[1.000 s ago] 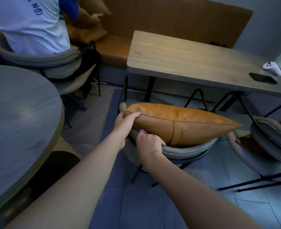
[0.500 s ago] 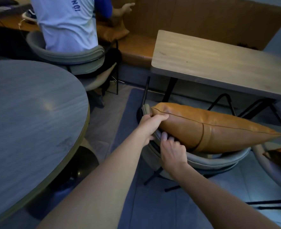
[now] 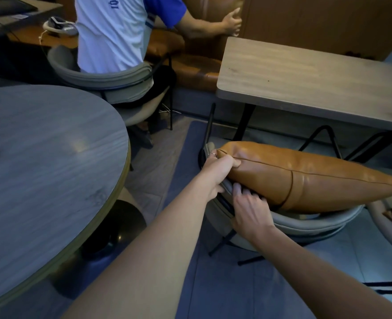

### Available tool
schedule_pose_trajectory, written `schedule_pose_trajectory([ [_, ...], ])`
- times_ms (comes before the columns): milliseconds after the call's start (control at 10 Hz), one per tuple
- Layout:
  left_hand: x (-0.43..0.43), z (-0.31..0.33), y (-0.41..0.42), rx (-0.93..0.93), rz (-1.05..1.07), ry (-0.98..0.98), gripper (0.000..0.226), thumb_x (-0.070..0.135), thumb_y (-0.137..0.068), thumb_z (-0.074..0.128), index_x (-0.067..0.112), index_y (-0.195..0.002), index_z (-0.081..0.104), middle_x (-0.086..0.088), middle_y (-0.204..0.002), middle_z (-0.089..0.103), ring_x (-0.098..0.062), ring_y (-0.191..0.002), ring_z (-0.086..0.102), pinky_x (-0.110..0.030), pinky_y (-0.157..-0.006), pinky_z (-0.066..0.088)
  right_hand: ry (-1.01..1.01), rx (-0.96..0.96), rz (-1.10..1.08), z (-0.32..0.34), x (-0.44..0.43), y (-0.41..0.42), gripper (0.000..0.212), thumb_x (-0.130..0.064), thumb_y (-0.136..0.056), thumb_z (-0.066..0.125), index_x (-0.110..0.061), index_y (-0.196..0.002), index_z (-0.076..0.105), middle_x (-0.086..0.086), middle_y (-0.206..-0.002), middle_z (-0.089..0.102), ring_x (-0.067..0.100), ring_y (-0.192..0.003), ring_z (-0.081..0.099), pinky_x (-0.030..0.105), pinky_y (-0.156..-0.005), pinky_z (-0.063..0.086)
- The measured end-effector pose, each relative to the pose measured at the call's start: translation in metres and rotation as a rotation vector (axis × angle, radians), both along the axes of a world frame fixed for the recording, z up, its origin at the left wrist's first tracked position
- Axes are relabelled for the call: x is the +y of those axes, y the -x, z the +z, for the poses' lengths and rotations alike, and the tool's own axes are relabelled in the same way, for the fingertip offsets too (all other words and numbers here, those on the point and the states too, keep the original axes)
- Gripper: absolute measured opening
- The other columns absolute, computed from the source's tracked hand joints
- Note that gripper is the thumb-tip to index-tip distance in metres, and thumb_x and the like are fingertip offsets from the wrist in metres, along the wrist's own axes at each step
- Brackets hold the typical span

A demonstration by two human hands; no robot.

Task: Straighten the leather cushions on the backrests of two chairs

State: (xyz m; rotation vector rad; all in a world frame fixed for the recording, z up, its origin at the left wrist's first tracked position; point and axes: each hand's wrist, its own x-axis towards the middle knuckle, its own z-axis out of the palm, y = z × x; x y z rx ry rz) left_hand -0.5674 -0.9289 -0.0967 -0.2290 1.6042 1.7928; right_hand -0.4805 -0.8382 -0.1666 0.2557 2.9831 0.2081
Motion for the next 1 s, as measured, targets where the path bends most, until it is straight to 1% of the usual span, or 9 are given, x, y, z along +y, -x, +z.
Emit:
schedule_pose_trajectory([
  [200, 0.000, -0.005, -0.002, 0.032, -0.025, 0.086, 0.040, 0.024, -0.097, 0.063, 0.030, -0.131, 0.044, -0.001, -0.130, 0.046, -0.031, -0.127, 0.047, -0.056, -0.100, 0.042, 0.155, -0.076, 0.011, 0.014, 0.008, 0.000, 0.051, -0.029, -0.096, 0.063, -0.017, -0.139, 0.038, 0.006, -0.127, 0.064, 0.029, -0.112, 0.068, 0.041, -0.081, 0.053],
  [300, 0.002, -0.004, -0.012, 0.119, -0.013, 0.236, 0.064, 0.042, -0.090, 0.064, 0.027, -0.148, 0.040, -0.002, -0.144, 0.051, -0.035, -0.133, 0.050, -0.060, -0.108, 0.043, 0.290, -0.105, -0.014, 0.031, 0.012, -0.005, 0.037, -0.044, -0.100, 0.053, -0.018, -0.127, 0.049, 0.007, -0.118, 0.067, 0.032, -0.106, 0.068, 0.038, -0.073, 0.045],
  [400, 0.007, 0.003, -0.022, 0.277, -0.047, 0.477, 0.071, 0.047, -0.092, 0.057, 0.015, -0.153, 0.037, -0.011, -0.150, 0.052, -0.036, -0.135, 0.050, -0.052, -0.112, 0.041, 0.383, -0.078, -0.053, 0.055, 0.023, -0.018, 0.037, -0.050, -0.102, 0.046, -0.019, -0.117, 0.060, 0.007, -0.111, 0.070, 0.033, -0.102, 0.066, 0.038, -0.072, 0.043],
  [500, 0.008, 0.027, -0.035, 0.483, -0.199, 0.981, 0.082, 0.048, -0.101, 0.044, 0.017, -0.164, 0.002, -0.016, -0.164, 0.032, -0.039, -0.147, 0.035, -0.052, -0.115, 0.034, 0.380, -0.009, -0.092, 0.089, 0.046, -0.033, 0.048, -0.054, -0.103, 0.041, -0.015, -0.109, 0.068, 0.010, -0.112, 0.071, 0.036, -0.104, 0.065, 0.039, -0.075, 0.045],
  [600, 0.012, 0.068, -0.054, 0.739, -0.323, 1.248, 0.082, 0.055, -0.102, 0.038, 0.025, -0.163, -0.008, -0.012, -0.173, 0.007, -0.041, -0.156, 0.009, -0.058, -0.121, 0.020, 0.395, 0.057, -0.151, 0.136, 0.080, -0.049, 0.054, -0.057, -0.104, 0.039, -0.013, -0.109, 0.069, 0.013, -0.112, 0.071, 0.037, -0.105, 0.065, 0.041, -0.080, 0.048],
  [700, 0.031, 0.119, -0.073, 0.899, -0.431, 1.297, 0.068, 0.054, -0.103, 0.035, 0.026, -0.163, 0.017, -0.011, -0.169, 0.023, -0.039, -0.153, 0.020, -0.055, -0.117, 0.025, 0.493, 0.074, -0.237, 0.195, 0.119, -0.066, 0.058, -0.062, -0.102, 0.039, -0.013, -0.108, 0.070, 0.012, -0.105, 0.068, 0.037, -0.103, 0.066, 0.042, -0.085, 0.054],
  [800, 0.057, 0.181, -0.099, 1.022, -0.463, 1.229, 0.049, 0.049, -0.103, 0.040, 0.021, -0.141, 0.054, -0.010, -0.139, 0.061, -0.033, -0.127, 0.055, -0.043, -0.095, 0.044, 0.569, 0.114, -0.276, 0.256, 0.158, -0.089, 0.059, -0.062, -0.101, 0.041, -0.012, -0.098, 0.071, 0.011, -0.098, 0.069, 0.036, -0.097, 0.066, 0.043, -0.088, 0.056],
  [900, 0.085, 0.249, -0.129, 1.156, -0.423, 1.197, 0.043, 0.049, -0.102, 0.043, 0.018, -0.124, 0.063, -0.008, -0.117, 0.066, -0.031, -0.108, 0.062, -0.039, -0.080, 0.047, 0.552, 0.201, -0.255, 0.323, 0.187, -0.116, 0.061, -0.060, -0.103, 0.041, -0.008, -0.112, 0.072, 0.012, -0.106, 0.072, 0.031, -0.096, 0.065, 0.040, -0.087, 0.054],
  [1000, 0.110, 0.314, -0.160, 1.232, -0.411, 1.242, 0.051, 0.050, -0.103, 0.041, 0.019, -0.141, 0.054, -0.011, -0.133, 0.064, -0.032, -0.119, 0.060, -0.042, -0.091, 0.049, 0.459, 0.339, -0.247, 0.385, 0.207, -0.144, 0.063, -0.058, -0.105, 0.037, -0.008, -0.130, 0.065, 0.014, -0.124, 0.071, 0.032, -0.109, 0.065, 0.038, -0.085, 0.050],
])
